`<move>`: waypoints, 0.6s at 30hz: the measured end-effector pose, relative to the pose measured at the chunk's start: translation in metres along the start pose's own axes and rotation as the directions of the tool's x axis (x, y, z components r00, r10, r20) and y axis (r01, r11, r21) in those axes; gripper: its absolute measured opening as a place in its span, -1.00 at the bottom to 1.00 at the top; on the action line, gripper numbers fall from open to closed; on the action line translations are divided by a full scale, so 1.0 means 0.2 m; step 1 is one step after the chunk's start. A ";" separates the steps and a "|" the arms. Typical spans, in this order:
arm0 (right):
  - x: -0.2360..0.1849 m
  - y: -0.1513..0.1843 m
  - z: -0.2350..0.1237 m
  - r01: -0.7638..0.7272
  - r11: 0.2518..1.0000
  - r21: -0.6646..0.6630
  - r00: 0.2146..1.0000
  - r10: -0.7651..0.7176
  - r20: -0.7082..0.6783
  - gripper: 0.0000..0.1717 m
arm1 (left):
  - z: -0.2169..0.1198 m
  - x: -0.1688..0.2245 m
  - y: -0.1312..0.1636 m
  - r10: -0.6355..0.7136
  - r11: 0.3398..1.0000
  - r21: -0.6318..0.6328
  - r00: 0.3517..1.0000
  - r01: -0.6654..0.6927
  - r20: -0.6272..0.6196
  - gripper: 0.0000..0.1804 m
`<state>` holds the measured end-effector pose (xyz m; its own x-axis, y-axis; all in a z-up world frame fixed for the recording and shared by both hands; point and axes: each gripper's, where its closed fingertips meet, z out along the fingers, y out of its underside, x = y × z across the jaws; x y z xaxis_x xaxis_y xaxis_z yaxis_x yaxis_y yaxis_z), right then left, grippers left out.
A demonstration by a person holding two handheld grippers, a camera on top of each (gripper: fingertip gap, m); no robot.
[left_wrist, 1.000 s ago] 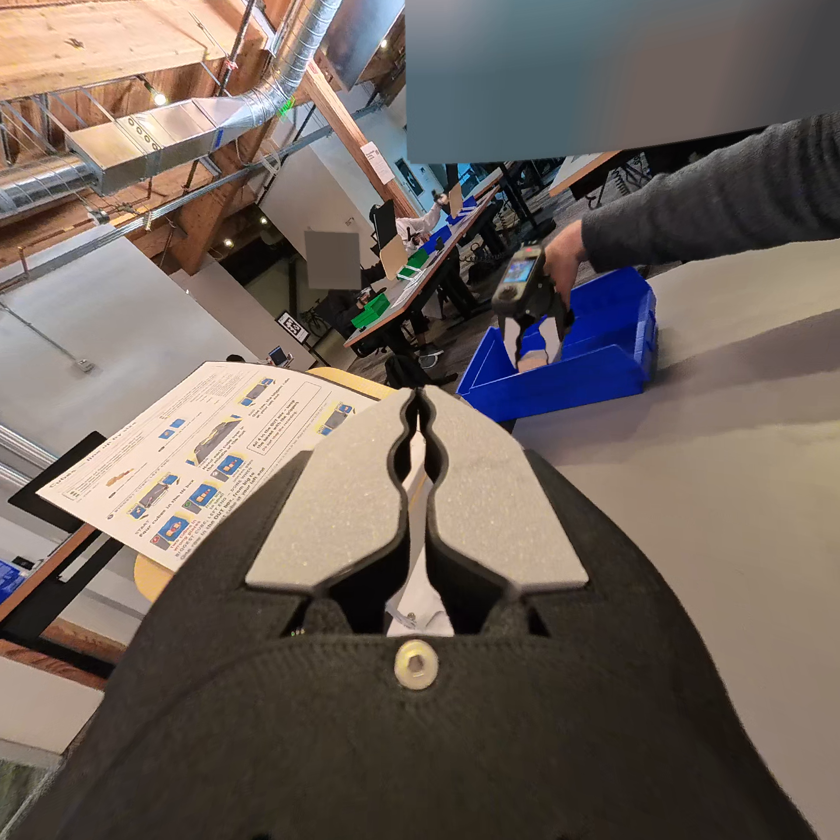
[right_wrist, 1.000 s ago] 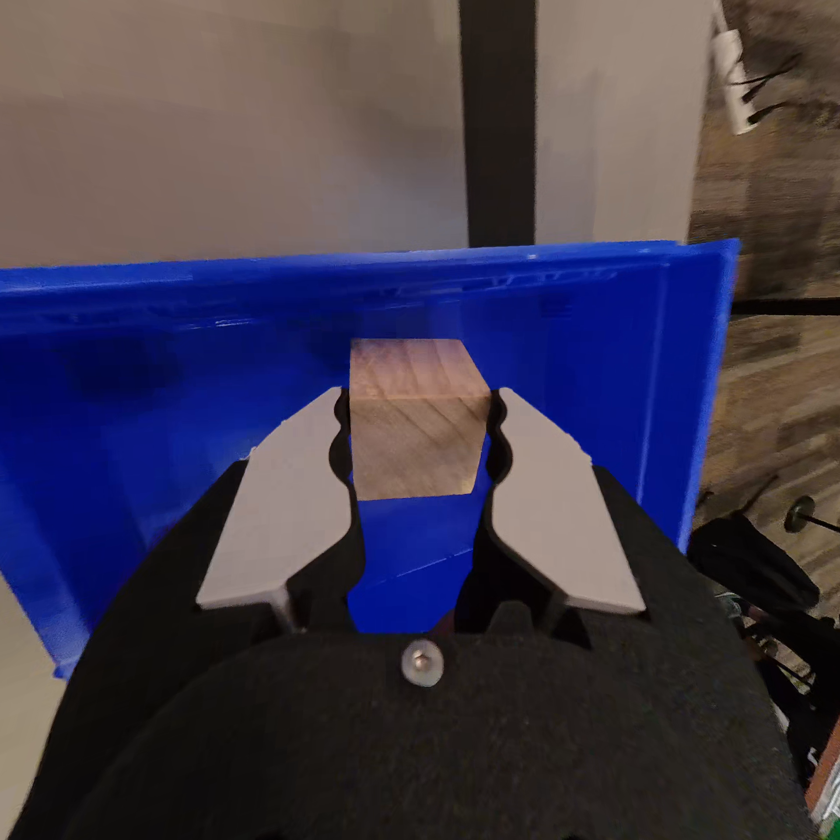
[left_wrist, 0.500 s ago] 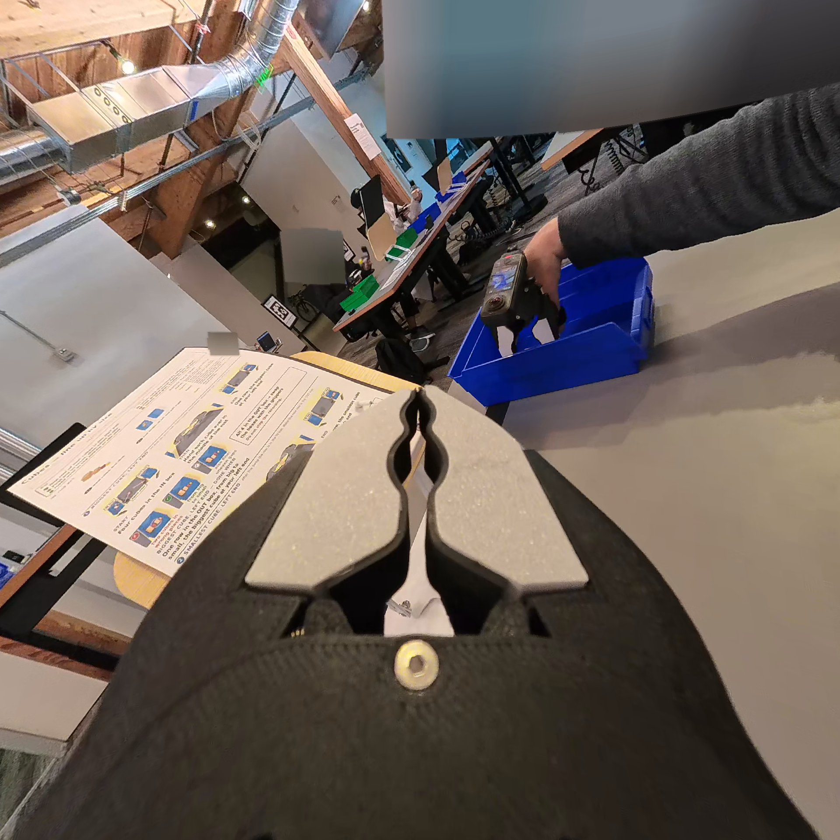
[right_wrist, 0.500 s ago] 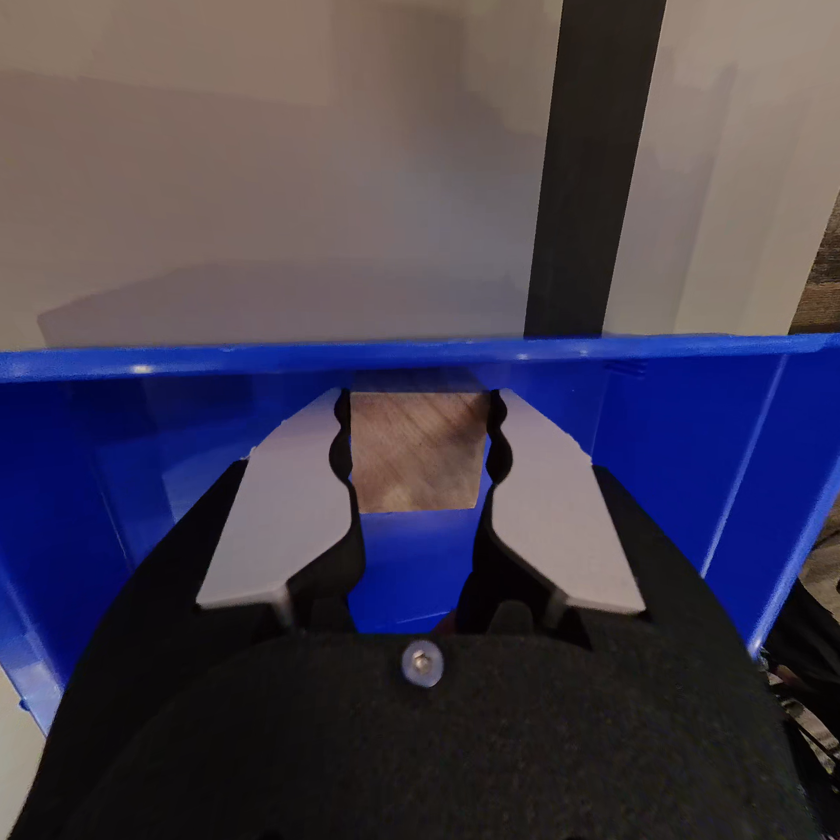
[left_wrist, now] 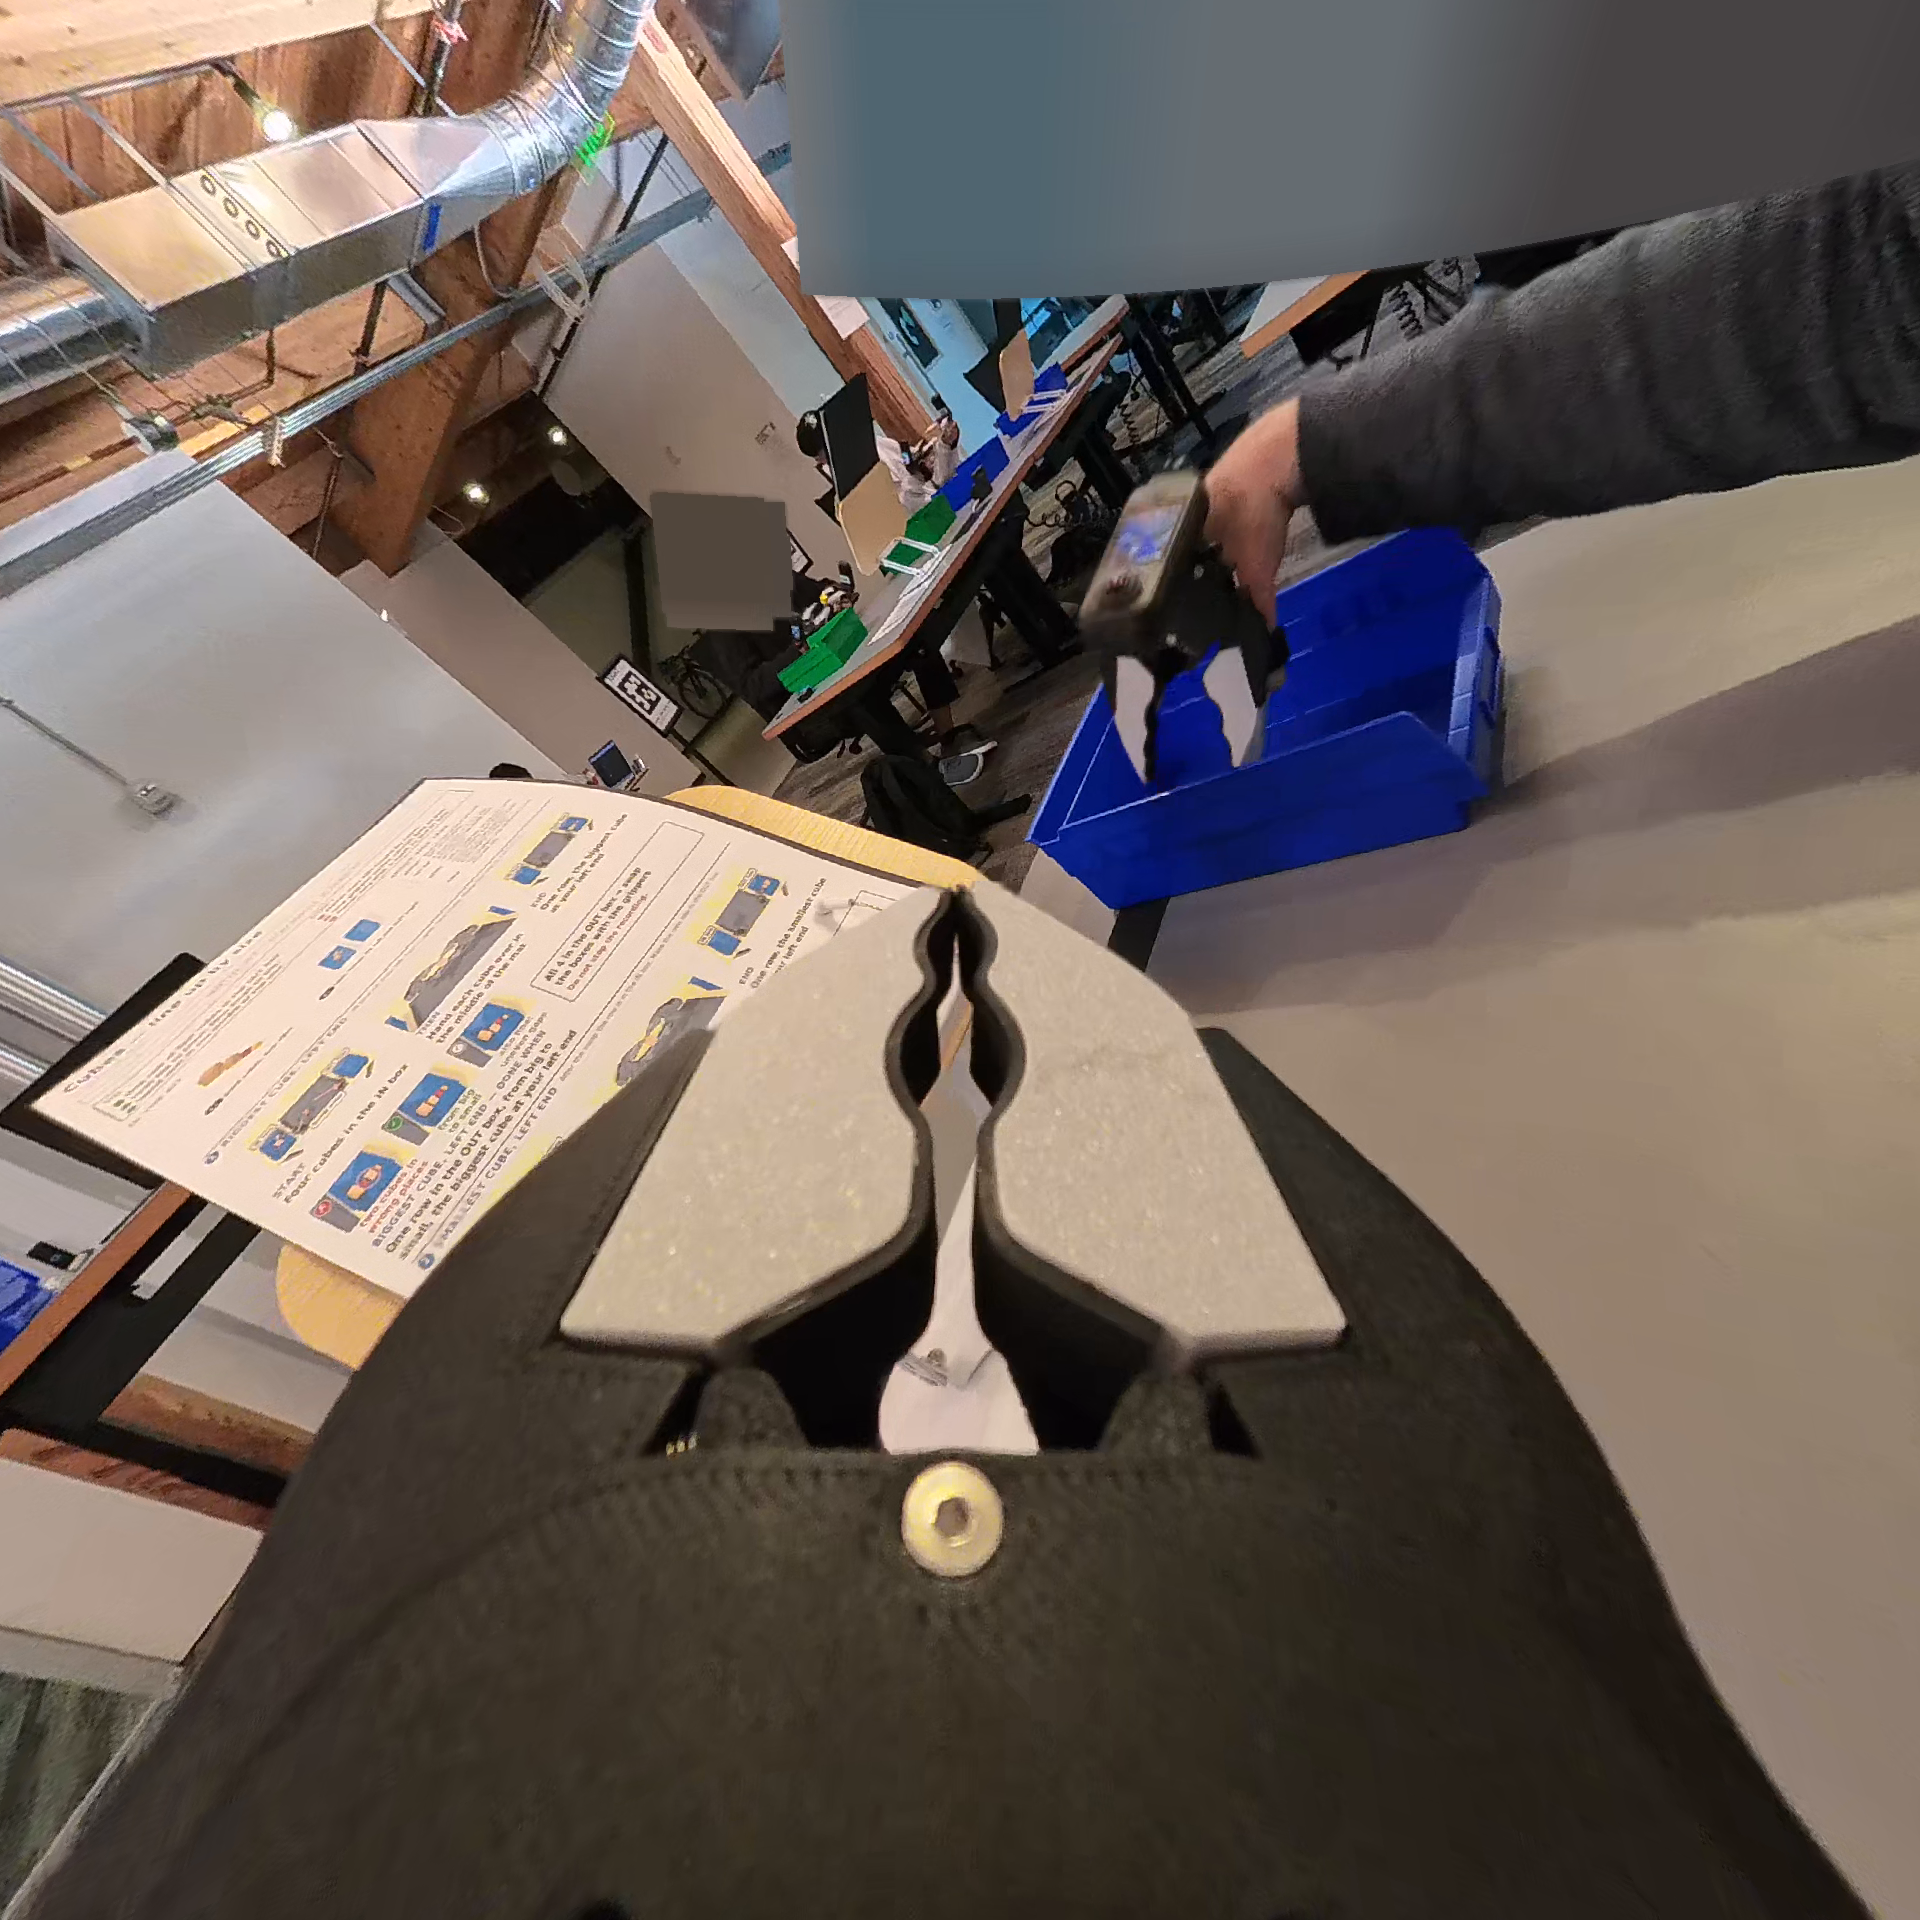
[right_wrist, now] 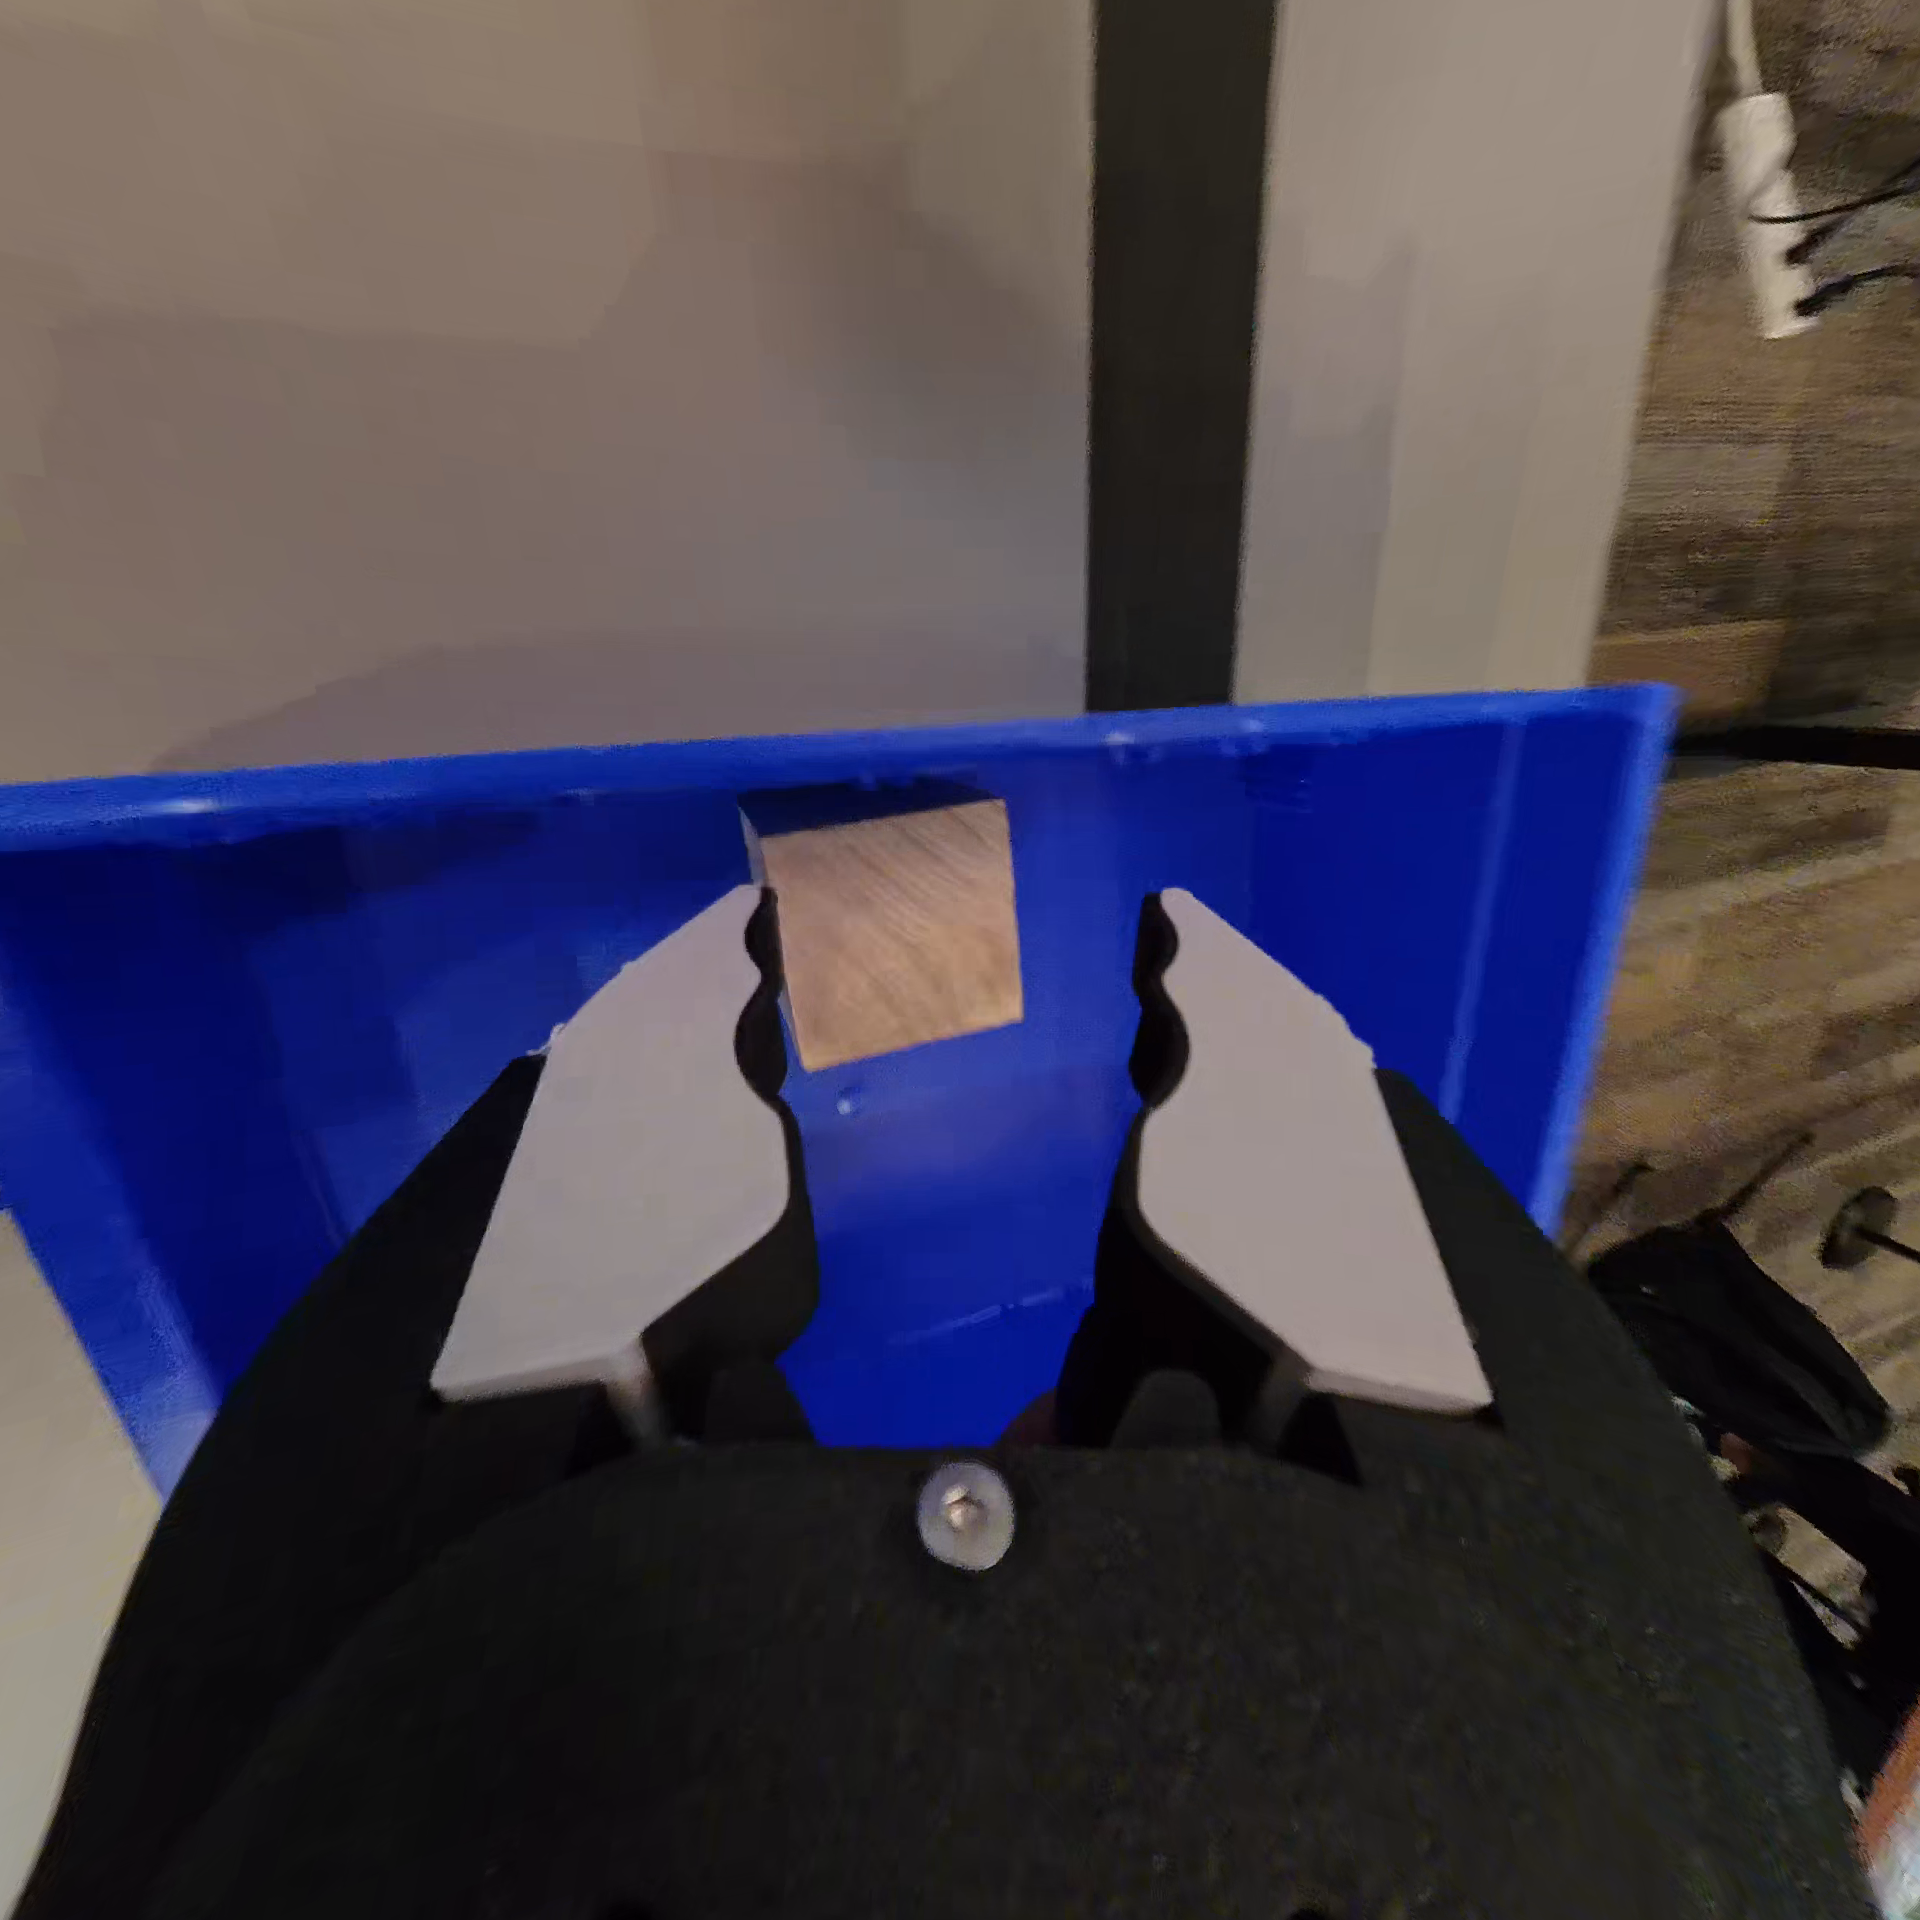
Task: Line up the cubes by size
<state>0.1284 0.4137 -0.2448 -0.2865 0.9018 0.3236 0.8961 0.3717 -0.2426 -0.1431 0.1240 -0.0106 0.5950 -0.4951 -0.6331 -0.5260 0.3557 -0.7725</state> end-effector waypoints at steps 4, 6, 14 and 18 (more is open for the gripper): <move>0.08 -0.11 -0.32 0.002 0.999 0.045 0.966 0.010 -0.259 -0.30 | -0.04 -0.03 -0.01 0.013 1.000 -0.012 0.999 -0.013 0.029 -1.00; 0.08 -0.24 -0.52 0.021 0.993 0.117 0.917 0.028 -0.399 -0.38 | -0.06 -0.05 -0.01 0.016 1.000 -0.019 0.999 -0.015 0.046 -1.00; -0.31 -1.07 -0.95 0.231 0.830 0.508 0.827 0.108 -0.552 -0.55 | -0.19 -0.14 -0.01 0.048 0.997 -0.071 0.990 -0.039 0.133 -0.98; -0.47 -1.45 -0.89 0.306 0.748 0.589 0.852 0.061 -0.520 -0.55 | -0.26 -0.18 0.01 0.059 0.992 -0.117 0.984 -0.039 0.170 -0.95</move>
<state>-0.0444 0.1827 -0.0424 -0.0127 0.6763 0.7365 0.3827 0.6838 -0.6213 -0.1978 0.1007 0.0122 0.6578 -0.3315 -0.6763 -0.6161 0.2797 -0.7363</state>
